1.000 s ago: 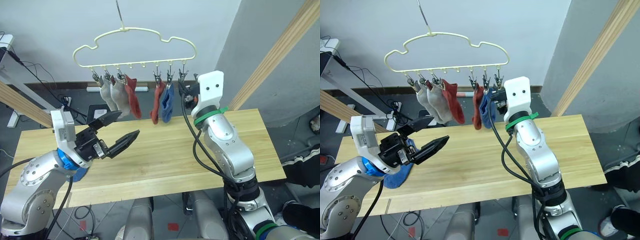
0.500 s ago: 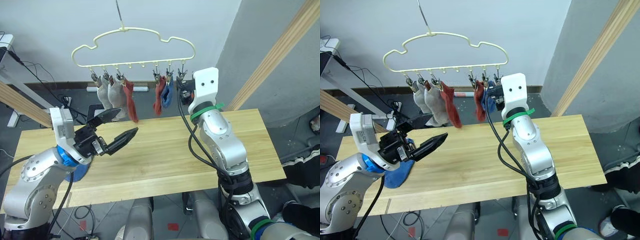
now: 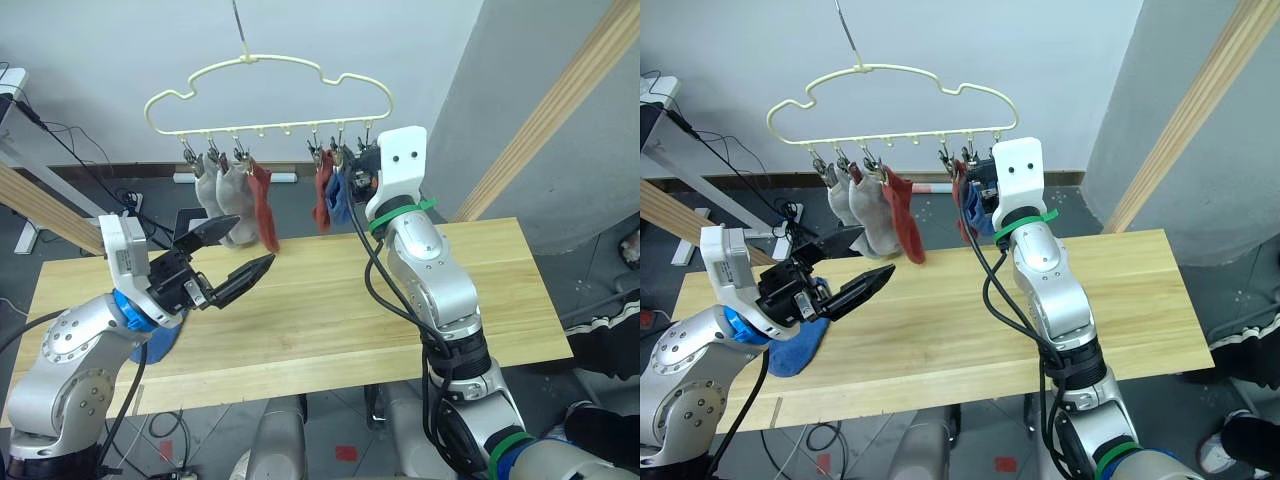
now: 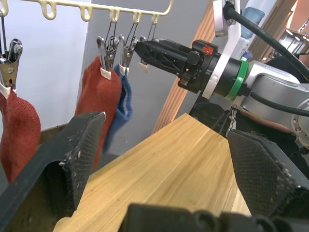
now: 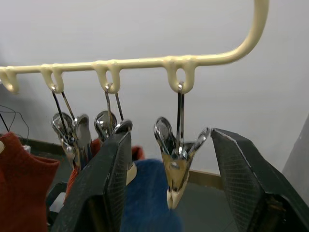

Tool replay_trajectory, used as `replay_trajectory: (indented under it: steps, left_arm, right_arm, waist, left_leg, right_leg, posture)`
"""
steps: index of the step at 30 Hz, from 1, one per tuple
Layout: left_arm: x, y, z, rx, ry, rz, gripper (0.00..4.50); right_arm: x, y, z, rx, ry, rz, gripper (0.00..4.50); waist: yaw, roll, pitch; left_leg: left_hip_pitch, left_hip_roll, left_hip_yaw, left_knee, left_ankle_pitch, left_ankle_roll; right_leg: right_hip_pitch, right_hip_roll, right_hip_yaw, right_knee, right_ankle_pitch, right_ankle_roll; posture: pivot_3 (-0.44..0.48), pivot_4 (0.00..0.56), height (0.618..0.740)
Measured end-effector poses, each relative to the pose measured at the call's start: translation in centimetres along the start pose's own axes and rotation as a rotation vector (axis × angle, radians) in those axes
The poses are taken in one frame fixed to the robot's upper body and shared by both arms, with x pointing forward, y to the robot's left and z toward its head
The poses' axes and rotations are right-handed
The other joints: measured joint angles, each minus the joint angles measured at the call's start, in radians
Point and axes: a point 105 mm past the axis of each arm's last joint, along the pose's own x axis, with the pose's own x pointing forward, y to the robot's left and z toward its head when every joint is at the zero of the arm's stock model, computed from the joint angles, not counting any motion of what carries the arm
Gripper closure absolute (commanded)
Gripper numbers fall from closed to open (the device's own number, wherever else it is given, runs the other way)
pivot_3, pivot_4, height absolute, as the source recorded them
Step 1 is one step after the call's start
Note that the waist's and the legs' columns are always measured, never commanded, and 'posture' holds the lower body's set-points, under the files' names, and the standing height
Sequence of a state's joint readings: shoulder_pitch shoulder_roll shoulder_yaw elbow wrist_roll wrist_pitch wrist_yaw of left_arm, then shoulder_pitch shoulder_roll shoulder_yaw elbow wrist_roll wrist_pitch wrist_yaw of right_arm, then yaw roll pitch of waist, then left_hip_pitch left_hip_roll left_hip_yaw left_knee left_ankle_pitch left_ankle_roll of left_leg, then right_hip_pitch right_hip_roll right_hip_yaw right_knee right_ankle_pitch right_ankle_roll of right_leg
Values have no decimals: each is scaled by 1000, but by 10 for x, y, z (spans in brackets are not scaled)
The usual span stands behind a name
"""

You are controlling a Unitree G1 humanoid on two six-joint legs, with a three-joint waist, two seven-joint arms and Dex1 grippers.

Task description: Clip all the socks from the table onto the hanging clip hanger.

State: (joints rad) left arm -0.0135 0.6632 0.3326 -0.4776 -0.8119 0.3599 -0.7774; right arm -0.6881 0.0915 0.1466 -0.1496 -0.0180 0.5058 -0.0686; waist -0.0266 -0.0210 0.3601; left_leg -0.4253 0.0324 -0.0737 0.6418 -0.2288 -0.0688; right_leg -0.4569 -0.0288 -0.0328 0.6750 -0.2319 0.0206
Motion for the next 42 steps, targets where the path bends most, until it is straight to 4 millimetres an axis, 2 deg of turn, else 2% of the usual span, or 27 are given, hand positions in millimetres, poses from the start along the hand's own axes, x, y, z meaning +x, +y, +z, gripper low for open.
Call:
replay_trajectory:
  steps: [8, 11, 35, 42]
  left_arm:
    - [0, 0, -1, 5, 3, 2, 0]
    - [2, 0, -1, 5, -4, 0, 0]
    - [7, -1, -2, 18, -10, 5, 0]
    - [7, -1, -2, 20, -10, 5, 0]
  right_arm:
    - [7, -8, 1, 3, 3, -44, 1761]
    - [11, -1, 7, 42, -23, -26, 1761]
    - [14, 19, 4, 201, -6, 109, 1761]
    - [13, 28, 5, 312, 0, 182, 1761]
  waist:
    - [-1, 0, 0]
    - [-1, 0, 0]
    - [0, 0, 0]
    - [0, 0, 0]
  left_leg:
    - [0, 0, 0, 0, 0, 0]
    - [0, 0, 0, 0, 0, 0]
    - [0, 0, 0, 0, 0, 0]
    - [0, 0, 0, 0, 0, 0]
  right_leg:
    - [0, 0, 0, 0, 0, 0]
    - [0, 0, 0, 0, 0, 0]
    - [0, 0, 0, 1, 0, 0]
    - [0, 0, 0, 1, 0, 0]
  posture:
    - [69, 352, 740]
    - [65, 351, 740]
    - [80, 350, 740]
    - [81, 347, 740]
